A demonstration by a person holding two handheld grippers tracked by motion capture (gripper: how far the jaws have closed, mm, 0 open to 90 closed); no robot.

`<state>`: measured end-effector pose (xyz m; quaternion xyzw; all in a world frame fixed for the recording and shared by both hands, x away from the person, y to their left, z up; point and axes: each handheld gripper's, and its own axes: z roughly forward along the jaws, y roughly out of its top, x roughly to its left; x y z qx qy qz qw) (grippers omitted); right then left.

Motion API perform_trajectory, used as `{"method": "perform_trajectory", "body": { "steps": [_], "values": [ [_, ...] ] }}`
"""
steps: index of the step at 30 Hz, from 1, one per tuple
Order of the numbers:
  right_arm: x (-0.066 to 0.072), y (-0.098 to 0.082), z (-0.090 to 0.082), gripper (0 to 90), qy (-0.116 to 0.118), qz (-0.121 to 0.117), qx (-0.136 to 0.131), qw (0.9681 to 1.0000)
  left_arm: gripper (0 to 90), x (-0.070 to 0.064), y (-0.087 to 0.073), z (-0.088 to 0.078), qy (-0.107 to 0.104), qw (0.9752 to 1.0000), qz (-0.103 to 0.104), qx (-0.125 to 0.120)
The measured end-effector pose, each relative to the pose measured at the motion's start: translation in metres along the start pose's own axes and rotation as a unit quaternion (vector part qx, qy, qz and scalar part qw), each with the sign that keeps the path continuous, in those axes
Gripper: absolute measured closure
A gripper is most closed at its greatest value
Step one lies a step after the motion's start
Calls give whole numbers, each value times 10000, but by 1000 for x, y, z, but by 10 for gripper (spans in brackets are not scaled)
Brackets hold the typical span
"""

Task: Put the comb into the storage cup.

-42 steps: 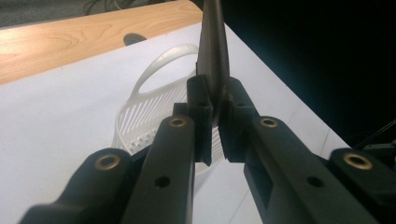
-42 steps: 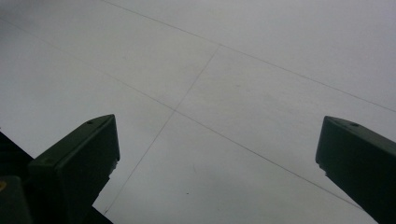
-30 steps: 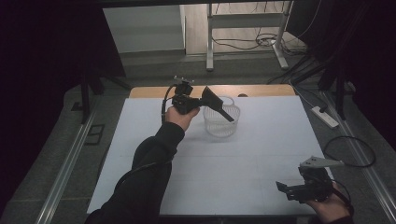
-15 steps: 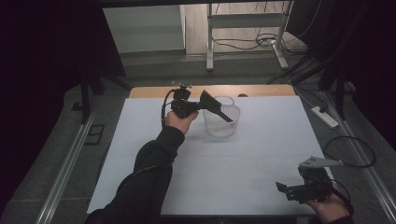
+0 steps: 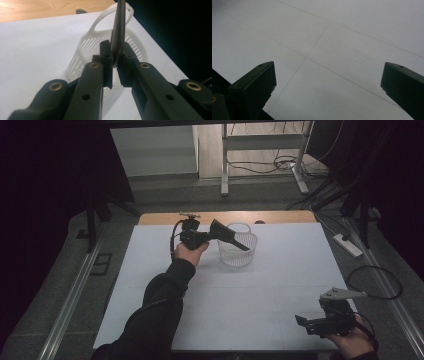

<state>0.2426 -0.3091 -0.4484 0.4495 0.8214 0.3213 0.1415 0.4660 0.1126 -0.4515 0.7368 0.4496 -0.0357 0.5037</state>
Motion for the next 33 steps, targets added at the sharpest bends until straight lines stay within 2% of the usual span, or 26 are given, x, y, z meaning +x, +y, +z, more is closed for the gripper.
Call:
{"method": "perform_trajectory", "body": {
  "steps": [6,8,13,22,25,29,33],
  "values": [
    [0,0,0,6,-15,-5,-1,10000,766,2,-4,1,163,9999,8,-51],
    [0,0,0,6,-17,-10,0,10000,751,3,-4,1,158,9999,-18,-62],
    [0,0,0,6,-19,-12,-10,10000,696,2,-4,1,331,9994,120,-9],
    [1,0,0,6,-30,-17,-17,10000,600,0,-5,1,500,9983,305,26],
    [1,0,0,6,-28,-16,-11,10000,557,-1,-5,1,599,9973,415,42],
    [1,0,0,6,-27,-25,-8,10000,508,-2,-5,2,652,9968,451,35],
    [1,0,0,6,-23,-19,-6,10000,457,-5,-5,2,800,9950,588,82]
  ]
}}
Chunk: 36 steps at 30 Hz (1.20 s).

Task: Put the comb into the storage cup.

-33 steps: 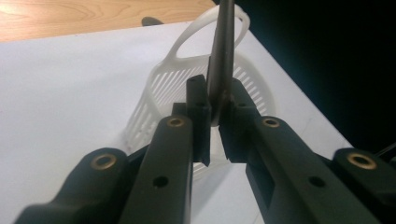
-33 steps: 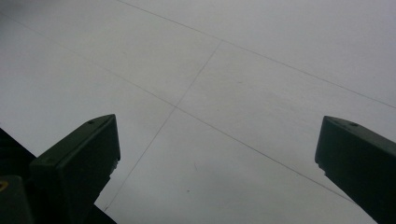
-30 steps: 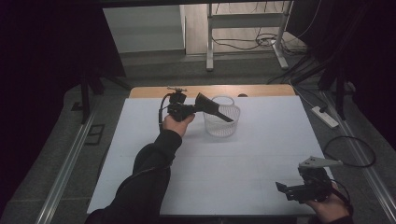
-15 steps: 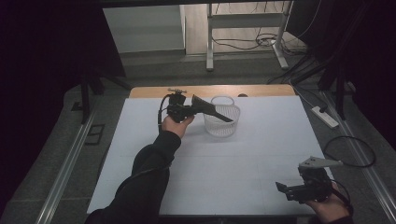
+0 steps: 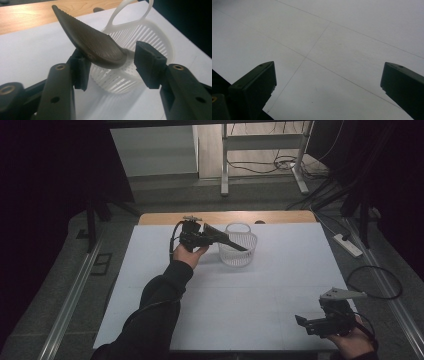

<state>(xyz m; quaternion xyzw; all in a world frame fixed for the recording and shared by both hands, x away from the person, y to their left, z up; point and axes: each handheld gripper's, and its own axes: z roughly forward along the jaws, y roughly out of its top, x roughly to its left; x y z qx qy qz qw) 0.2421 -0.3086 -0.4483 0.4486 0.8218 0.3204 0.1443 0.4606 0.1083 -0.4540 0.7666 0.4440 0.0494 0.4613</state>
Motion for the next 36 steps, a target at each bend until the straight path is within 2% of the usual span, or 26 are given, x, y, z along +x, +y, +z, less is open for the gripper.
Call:
{"method": "perform_trajectory", "body": {
  "steps": [6,11,18,24,29,36],
  "values": [
    [0,0,0,6,5,-2,3,10000,370,-3,2,-3,159,9996,242,46],
    [0,0,0,5,5,-3,1,10000,286,-4,2,-7,293,9986,450,-18],
    [1,0,0,6,2,-13,0,10000,156,-7,1,-13,324,9968,735,17],
    [1,0,0,5,2,-19,-11,10000,58,-8,0,-18,409,9962,765,51],
    [1,0,-1,4,5,-23,-19,10000,29,-7,-1,-25,436,9959,795,29],
    [1,0,-1,4,-5,-35,-23,10000,0,-6,-3,-34,507,9943,940,13]
  ]
}}
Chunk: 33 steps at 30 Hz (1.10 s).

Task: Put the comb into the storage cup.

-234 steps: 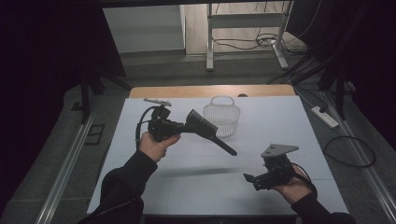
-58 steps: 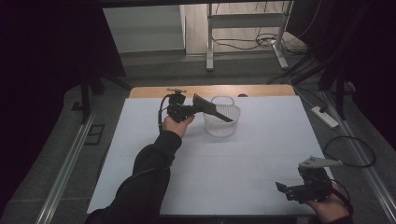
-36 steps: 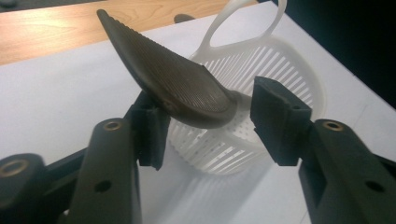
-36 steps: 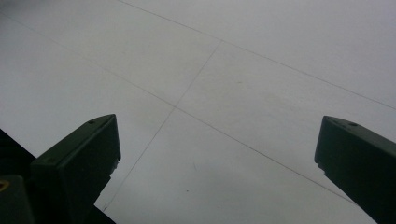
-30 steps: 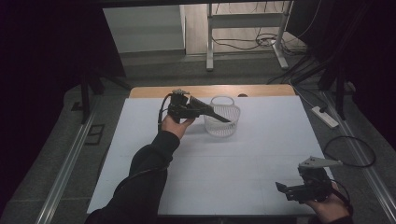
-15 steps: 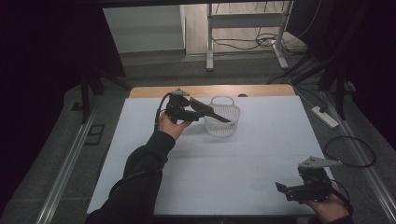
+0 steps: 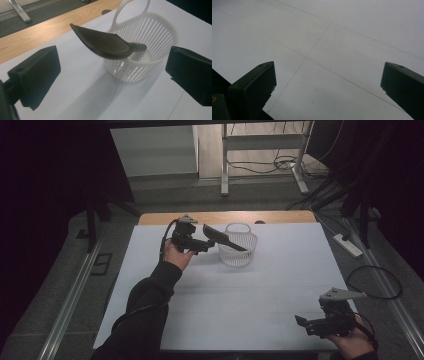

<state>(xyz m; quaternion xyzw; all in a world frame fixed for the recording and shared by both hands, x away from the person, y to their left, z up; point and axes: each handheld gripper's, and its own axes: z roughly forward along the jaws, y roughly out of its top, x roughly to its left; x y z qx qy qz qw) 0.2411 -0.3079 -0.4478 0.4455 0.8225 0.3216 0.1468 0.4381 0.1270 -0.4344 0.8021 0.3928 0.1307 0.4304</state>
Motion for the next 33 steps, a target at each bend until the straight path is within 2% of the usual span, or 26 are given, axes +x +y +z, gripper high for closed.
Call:
{"method": "perform_trajectory", "body": {
  "steps": [3,8,13,33],
  "values": [
    [0,0,0,4,1,3,4,10000,0,0,-1,-3,25,9999,99,24],
    [0,0,0,4,0,0,0,10000,0,-1,-3,-9,13,9999,142,20],
    [0,0,0,3,0,-7,1,10000,0,-2,-6,-14,-65,9999,124,-7],
    [1,0,0,2,3,-29,0,10000,0,0,-19,-35,-13,9998,168,-67]
  ]
}}
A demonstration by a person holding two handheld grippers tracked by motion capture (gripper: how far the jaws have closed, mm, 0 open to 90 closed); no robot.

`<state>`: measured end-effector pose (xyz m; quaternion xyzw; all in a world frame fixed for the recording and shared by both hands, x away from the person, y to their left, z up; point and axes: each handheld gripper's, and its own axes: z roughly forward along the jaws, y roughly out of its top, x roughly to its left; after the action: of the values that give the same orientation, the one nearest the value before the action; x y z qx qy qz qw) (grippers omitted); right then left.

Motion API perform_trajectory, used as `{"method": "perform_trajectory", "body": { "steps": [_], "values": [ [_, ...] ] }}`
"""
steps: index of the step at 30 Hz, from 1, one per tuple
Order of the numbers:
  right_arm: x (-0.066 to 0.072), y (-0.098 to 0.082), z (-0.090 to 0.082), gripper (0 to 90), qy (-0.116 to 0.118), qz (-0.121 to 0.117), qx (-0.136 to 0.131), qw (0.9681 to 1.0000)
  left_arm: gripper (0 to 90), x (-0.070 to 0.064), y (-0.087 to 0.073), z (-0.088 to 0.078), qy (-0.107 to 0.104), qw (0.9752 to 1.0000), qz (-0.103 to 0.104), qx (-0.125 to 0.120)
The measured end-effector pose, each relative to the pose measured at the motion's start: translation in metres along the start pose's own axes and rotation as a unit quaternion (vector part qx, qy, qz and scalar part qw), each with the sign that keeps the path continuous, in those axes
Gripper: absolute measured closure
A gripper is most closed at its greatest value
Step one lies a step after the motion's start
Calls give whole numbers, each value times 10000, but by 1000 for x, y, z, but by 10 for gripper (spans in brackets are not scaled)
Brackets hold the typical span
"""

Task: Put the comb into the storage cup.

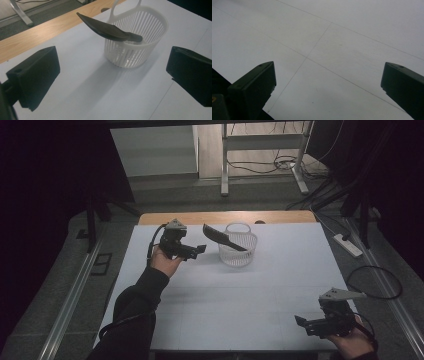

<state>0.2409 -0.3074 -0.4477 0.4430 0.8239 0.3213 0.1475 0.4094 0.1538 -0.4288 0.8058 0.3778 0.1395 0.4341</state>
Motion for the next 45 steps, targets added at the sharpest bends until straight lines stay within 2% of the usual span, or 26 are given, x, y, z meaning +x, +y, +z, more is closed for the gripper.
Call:
{"method": "perform_trajectory", "body": {
  "steps": [9,19,45],
  "values": [
    [0,0,0,2,4,-5,2,10000,0,1,-9,-5,-18,10000,-12,22],
    [0,0,0,1,-3,-5,10,10000,0,3,-19,-12,94,9999,2,36],
    [1,0,0,2,0,-20,-2,10000,0,-4,-38,-30,-26,9999,-124,-36]
  ]
}}
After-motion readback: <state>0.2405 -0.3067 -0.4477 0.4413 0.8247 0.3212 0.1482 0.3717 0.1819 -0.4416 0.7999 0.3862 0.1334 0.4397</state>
